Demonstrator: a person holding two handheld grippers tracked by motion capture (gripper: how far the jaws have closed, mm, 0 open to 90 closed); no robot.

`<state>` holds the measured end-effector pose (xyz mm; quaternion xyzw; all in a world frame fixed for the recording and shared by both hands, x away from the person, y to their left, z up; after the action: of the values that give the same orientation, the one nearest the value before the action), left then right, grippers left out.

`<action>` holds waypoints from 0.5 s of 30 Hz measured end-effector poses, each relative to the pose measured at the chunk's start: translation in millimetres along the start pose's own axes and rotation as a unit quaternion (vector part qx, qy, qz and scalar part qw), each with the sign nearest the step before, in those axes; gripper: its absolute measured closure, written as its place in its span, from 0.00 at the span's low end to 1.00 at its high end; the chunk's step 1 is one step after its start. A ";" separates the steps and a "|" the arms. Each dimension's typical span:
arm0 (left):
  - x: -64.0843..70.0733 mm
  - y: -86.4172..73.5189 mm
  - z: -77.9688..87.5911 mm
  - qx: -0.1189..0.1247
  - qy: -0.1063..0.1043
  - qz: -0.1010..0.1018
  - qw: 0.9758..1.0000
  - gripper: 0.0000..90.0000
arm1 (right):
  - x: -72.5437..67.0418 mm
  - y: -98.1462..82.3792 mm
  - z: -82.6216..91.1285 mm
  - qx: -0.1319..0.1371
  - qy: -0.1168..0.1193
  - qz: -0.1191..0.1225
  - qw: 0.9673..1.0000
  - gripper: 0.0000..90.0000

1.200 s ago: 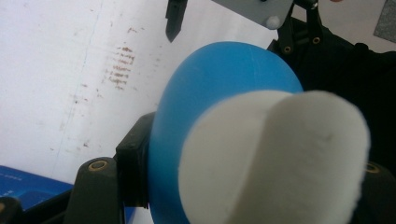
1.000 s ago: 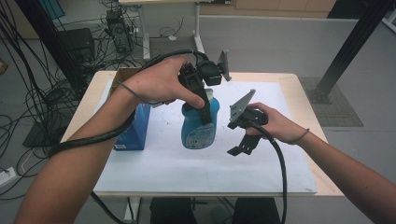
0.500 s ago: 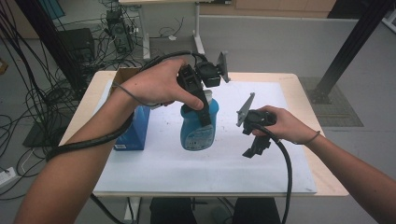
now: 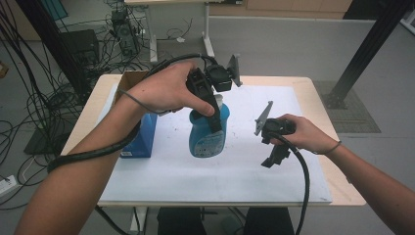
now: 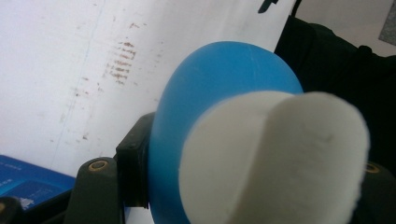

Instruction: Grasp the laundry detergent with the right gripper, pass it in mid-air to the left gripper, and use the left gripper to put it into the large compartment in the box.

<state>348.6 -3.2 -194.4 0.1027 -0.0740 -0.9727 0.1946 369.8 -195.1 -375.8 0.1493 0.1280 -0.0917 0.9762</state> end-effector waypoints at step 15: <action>-20.0 13.6 17.3 0.000 0.055 0.103 0.993 0.40 | 4.8 3.5 -11.2 0.005 0.000 0.003 1.000 0.11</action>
<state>367.7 -5.9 -171.7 0.1483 -0.0734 -0.9404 0.2971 372.6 -188.9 -386.6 0.1544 0.1267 -0.0894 0.9758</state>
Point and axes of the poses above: each handheld gripper's, and its own axes: z roughly backward along the jaws, y roughly out of its top, x roughly to its right, the point moved 5 cm from there along -z, roughly forward along the jaws, and after that the axes turned 12 degrees about y, right-handed, at the moved point
